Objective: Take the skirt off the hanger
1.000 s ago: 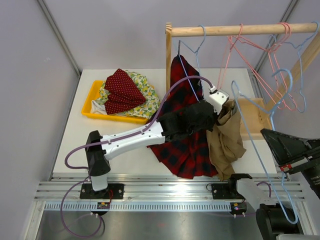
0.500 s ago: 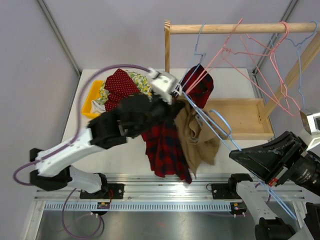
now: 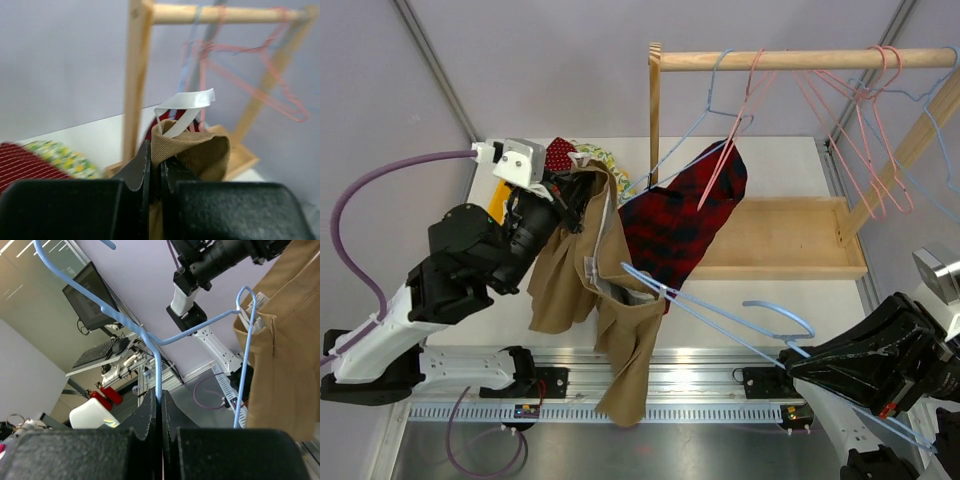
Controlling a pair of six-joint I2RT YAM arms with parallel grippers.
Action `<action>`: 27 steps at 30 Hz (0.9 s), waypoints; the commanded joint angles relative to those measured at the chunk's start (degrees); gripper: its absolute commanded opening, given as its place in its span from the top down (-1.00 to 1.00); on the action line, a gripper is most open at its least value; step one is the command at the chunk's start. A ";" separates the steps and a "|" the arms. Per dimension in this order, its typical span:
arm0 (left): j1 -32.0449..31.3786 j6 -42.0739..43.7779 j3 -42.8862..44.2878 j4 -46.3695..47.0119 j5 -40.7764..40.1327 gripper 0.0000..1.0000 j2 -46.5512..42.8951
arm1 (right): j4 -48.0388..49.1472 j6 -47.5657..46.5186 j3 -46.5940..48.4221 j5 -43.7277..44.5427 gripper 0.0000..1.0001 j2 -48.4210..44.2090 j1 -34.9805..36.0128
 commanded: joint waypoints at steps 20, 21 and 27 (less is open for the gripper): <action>46.73 10.16 28.71 -9.25 -1.58 1.00 17.19 | -44.70 -36.93 2.90 34.83 1.00 3.88 4.11; 49.10 9.62 29.16 -9.42 -0.87 1.00 17.64 | -44.62 -36.84 1.68 35.36 1.00 3.53 4.11; 50.96 9.43 24.34 -1.01 -2.00 1.00 16.86 | -44.88 -37.36 7.53 43.78 1.00 3.25 4.20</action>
